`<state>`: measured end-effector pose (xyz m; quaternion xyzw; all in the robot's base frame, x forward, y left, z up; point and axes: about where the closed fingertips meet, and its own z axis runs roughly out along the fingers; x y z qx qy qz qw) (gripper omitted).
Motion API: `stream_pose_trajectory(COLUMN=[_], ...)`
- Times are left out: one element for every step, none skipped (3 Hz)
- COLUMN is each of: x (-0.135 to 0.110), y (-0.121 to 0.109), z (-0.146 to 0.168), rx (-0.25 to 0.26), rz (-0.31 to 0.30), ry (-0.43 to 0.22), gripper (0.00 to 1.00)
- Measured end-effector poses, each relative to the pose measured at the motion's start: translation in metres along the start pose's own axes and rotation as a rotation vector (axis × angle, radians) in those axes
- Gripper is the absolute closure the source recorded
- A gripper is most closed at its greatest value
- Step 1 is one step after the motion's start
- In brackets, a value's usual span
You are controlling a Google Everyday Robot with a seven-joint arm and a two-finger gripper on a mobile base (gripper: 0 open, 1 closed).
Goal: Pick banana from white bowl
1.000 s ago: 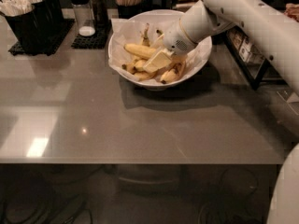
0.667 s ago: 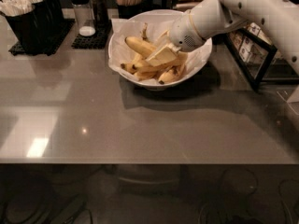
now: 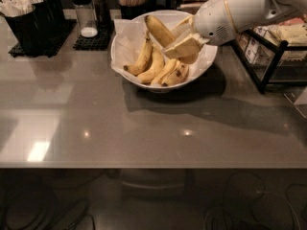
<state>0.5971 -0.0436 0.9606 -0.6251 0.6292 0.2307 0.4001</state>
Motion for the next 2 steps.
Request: stream_pose_trajectory(x=[-0.004, -0.004], y=[0.037, 0.077], z=[-0.032, -0.063], rx=[-0.049, -0.097], rz=[0.02, 0.033], ry=[-0.007, -0.086], gripper=[1.0, 1.0])
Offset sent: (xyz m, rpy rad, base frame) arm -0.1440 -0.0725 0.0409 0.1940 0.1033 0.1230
